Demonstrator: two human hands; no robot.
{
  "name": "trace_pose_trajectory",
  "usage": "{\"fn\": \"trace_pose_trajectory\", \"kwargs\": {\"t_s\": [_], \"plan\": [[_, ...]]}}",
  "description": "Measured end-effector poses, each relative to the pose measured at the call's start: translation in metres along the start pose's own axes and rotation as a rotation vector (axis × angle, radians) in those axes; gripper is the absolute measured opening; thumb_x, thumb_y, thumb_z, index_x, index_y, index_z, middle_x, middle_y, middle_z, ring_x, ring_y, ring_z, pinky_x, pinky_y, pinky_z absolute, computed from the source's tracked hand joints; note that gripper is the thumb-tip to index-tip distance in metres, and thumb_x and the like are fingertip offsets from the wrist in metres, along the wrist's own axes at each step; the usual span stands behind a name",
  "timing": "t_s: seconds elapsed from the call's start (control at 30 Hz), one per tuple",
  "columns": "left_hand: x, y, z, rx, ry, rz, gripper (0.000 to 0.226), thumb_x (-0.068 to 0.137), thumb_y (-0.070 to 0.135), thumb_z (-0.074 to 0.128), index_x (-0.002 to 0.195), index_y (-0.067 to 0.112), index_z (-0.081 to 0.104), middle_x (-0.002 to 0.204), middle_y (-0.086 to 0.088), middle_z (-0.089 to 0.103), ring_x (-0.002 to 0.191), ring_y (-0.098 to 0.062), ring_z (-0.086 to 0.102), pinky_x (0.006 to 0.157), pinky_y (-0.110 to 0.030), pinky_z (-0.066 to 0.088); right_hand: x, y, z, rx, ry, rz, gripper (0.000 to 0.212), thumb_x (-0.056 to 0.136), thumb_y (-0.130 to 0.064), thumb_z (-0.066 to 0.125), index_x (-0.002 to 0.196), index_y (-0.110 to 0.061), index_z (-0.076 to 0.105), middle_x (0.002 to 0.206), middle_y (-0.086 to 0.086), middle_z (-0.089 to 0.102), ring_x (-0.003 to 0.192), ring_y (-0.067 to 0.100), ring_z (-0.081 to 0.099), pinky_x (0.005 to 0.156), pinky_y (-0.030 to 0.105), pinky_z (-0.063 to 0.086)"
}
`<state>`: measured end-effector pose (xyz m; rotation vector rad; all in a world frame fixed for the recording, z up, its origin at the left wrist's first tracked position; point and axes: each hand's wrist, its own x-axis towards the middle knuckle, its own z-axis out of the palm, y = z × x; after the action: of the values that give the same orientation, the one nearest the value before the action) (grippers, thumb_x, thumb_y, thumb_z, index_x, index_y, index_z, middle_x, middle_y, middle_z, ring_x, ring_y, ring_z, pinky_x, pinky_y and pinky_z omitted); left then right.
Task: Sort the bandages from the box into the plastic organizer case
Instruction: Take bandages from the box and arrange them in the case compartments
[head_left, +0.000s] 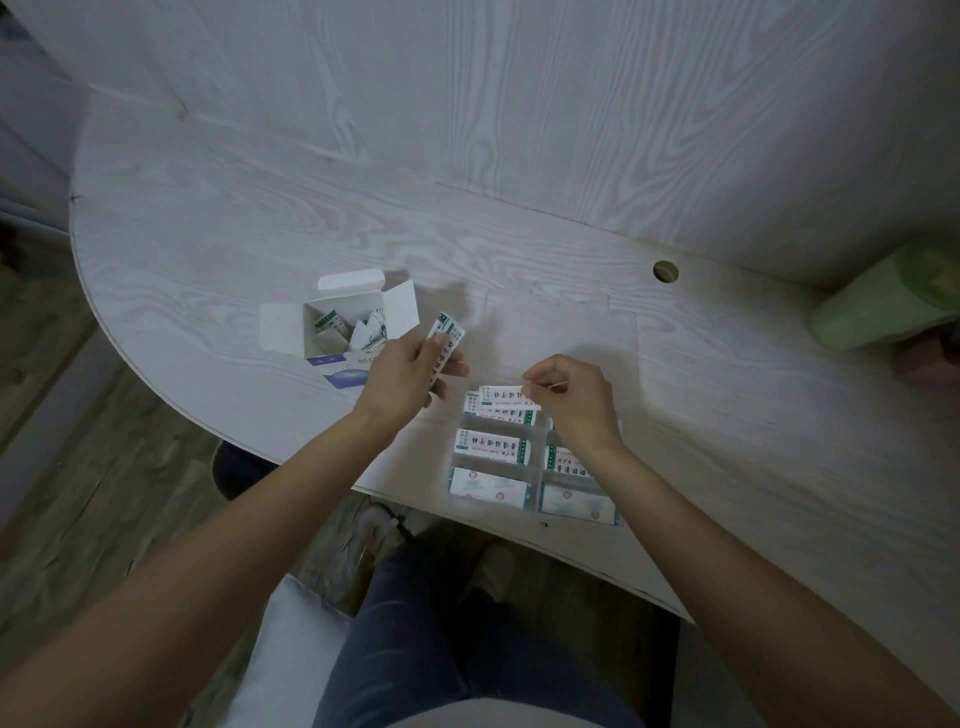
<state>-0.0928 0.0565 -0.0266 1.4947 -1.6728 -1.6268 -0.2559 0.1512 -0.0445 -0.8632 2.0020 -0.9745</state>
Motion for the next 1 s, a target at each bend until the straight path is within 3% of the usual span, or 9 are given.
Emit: {"fn": "trace_pose_trajectory", "kwargs": {"t_s": [0.07, 0.27, 0.47, 0.63, 0.77, 1.0], "plan": [[0.002, -0.005, 0.000, 0.038, 0.002, -0.008, 0.035, 0.102, 0.026, 0.038, 0.093, 0.005, 0.064, 0.086, -0.006, 0.071, 0.046, -0.004, 0.054, 0.045, -0.016, 0.040, 0.000, 0.004, 0.006, -0.072, 0.011, -0.005, 0.008, 0.084, -0.005, 0.069, 0.088, -0.012, 0.069, 0.083, -0.005, 0.064, 0.077, 0.004, 0.058, 0.068, 0.007, 0.041], [0.007, -0.011, 0.002, 0.130, -0.034, 0.026, 0.037, 0.102, 0.028, 0.038, 0.097, 0.004, 0.066, 0.091, -0.006, 0.071, 0.045, -0.001, 0.055, 0.045, -0.016, 0.039, -0.003, 0.008, 0.015, -0.326, 0.010, -0.111, 0.005, 0.087, -0.014, 0.067, 0.091, -0.013, 0.070, 0.090, 0.001, 0.067, 0.079, 0.010, 0.057, 0.071, 0.025, 0.048], [0.006, -0.012, 0.007, 0.238, -0.093, 0.110, 0.035, 0.102, 0.031, 0.037, 0.099, 0.008, 0.064, 0.094, -0.001, 0.070, 0.050, -0.001, 0.057, 0.047, -0.016, 0.042, 0.000, 0.005, 0.016, -0.314, 0.055, -0.090, 0.008, 0.088, -0.015, 0.066, 0.093, -0.012, 0.073, 0.090, -0.001, 0.070, 0.074, 0.004, 0.054, 0.059, 0.009, 0.036], [0.006, -0.011, 0.011, 0.391, -0.141, 0.155, 0.041, 0.102, 0.032, 0.034, 0.100, 0.004, 0.064, 0.101, 0.000, 0.068, 0.058, -0.009, 0.061, 0.053, -0.019, 0.038, 0.002, 0.009, 0.019, -0.330, 0.030, -0.079, 0.011, 0.089, -0.014, 0.066, 0.095, -0.014, 0.074, 0.094, 0.000, 0.072, 0.077, 0.005, 0.057, 0.070, 0.018, 0.044], [0.006, -0.012, 0.011, 0.495, -0.160, 0.174, 0.041, 0.103, 0.032, 0.032, 0.098, 0.006, 0.064, 0.104, -0.001, 0.068, 0.059, -0.010, 0.062, 0.053, -0.011, 0.036, 0.002, 0.011, 0.019, -0.346, 0.013, -0.093, 0.012, 0.089, -0.014, 0.065, 0.095, -0.013, 0.075, 0.094, 0.001, 0.072, 0.076, 0.006, 0.056, 0.070, 0.018, 0.043], [0.004, -0.014, 0.011, 0.485, -0.160, 0.171, 0.040, 0.103, 0.030, 0.033, 0.100, 0.006, 0.065, 0.100, 0.003, 0.066, 0.059, -0.006, 0.060, 0.054, -0.017, 0.037, 0.000, 0.011, 0.017, -0.357, -0.003, -0.090, 0.012, 0.090, -0.015, 0.064, 0.096, -0.013, 0.074, 0.094, 0.001, 0.072, 0.074, 0.004, 0.055, 0.069, 0.017, 0.041]]}}
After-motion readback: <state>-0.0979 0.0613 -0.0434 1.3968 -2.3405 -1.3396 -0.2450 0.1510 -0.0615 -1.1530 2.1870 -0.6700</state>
